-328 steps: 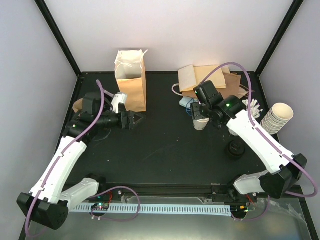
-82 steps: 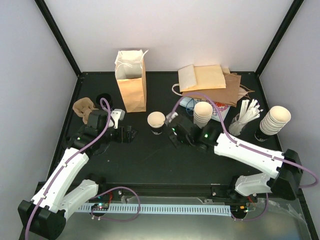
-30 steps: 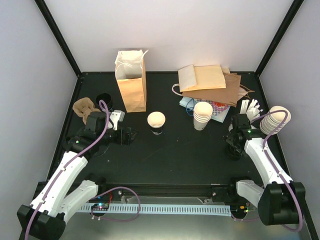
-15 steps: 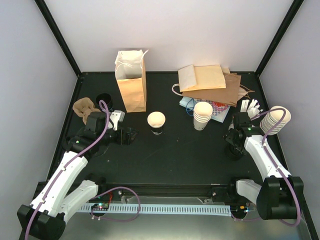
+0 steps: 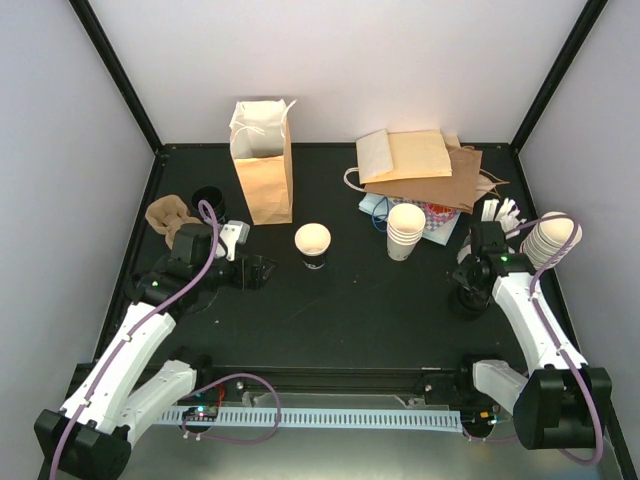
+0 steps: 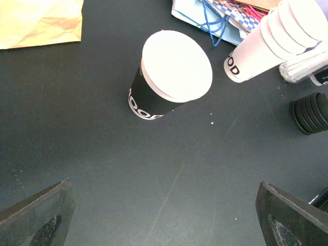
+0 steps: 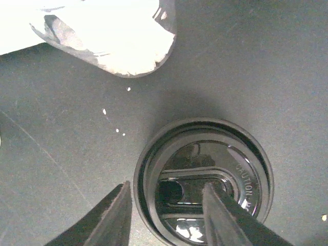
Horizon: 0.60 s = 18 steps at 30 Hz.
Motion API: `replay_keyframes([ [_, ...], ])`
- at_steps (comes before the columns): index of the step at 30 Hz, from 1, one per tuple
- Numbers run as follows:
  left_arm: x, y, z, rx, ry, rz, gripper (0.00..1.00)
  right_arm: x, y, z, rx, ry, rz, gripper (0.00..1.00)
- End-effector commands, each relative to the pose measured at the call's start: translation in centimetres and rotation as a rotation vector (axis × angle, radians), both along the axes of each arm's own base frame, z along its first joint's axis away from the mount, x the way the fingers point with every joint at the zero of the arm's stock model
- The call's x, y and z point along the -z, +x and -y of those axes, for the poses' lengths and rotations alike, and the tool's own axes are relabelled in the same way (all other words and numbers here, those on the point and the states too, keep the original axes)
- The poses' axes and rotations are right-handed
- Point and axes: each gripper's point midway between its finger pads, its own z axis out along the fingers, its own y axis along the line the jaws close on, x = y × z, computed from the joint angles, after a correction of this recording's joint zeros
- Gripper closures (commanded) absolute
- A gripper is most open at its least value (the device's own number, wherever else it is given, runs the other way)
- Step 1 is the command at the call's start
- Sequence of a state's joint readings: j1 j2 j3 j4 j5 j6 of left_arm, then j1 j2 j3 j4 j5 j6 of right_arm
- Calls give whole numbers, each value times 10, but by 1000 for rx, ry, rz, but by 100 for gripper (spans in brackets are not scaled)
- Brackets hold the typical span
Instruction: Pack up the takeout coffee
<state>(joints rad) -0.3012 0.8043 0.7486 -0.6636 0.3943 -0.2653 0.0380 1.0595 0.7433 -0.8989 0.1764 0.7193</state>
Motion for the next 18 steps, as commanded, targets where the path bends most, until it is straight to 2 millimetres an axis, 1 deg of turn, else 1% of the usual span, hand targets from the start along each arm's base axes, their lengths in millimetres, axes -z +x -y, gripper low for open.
replay_keyframes([
  [1, -8, 2, 1, 8, -13, 32, 1, -4, 6, -2, -18, 9, 3, 60],
  [7, -8, 2, 1, 8, -14, 34, 1, 1, 12, -6, -49, 19, -11, 61],
  [8, -8, 2, 1, 8, -14, 34, 1, 1, 14, -7, -53, 22, -12, 63],
  [9, -7, 2, 1, 9, -13, 32, 1, 2, 14, -7, -57, 25, -20, 65],
  [18, -7, 3, 1, 7, -11, 32, 1, 10, 15, -11, -77, 39, -47, 67],
])
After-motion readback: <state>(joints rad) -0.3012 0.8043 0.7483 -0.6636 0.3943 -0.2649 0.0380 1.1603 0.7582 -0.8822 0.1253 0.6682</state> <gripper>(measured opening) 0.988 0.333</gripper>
